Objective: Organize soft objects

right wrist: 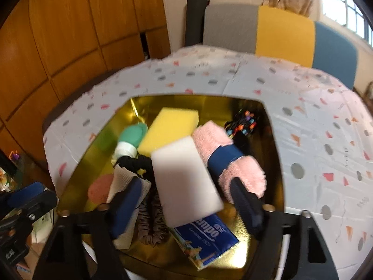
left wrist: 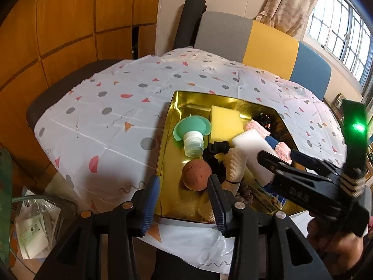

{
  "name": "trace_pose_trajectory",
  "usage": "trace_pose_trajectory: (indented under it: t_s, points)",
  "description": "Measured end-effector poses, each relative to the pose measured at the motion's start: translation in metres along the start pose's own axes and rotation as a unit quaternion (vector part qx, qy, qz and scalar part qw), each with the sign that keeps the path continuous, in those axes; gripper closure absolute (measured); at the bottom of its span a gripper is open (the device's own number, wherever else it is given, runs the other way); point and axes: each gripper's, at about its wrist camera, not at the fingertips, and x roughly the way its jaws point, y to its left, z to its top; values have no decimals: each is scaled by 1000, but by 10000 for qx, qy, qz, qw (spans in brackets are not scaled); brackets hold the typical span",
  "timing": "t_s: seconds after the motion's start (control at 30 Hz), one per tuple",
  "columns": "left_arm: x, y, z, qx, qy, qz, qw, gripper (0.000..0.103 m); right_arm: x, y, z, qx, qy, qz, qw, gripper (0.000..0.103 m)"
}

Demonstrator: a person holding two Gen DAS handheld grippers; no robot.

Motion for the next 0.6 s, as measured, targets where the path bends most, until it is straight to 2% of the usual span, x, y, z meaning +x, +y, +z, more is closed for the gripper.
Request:
trace_pose_trajectory:
  t_s: [0.27, 0.3, 0.37, 0.47, 0.6]
  points:
    - [-22, -13, -2, 76, -384, 97, 9992, 57, -57, -10, -18, 185, -728, -724, 9945, 1]
    - [-24, -15, -3, 85, -431, 131, 9990, 54, -62, -11, -20, 191, -759, -803, 9937, 1]
    - [-30, -20, -6, 149, -548, 253, 9981, 41, -72, -13, -26, 229, -835, -929, 9919, 0]
    - [-39, -29, -12, 270, -728, 322, 9965, 38, -84, -13, -33, 226, -894, -1093, 9897, 0]
    - [-50, -37, -18, 325, -984, 651, 9925, 37, -93, -12, -39, 265, -940, -1119, 9889, 0]
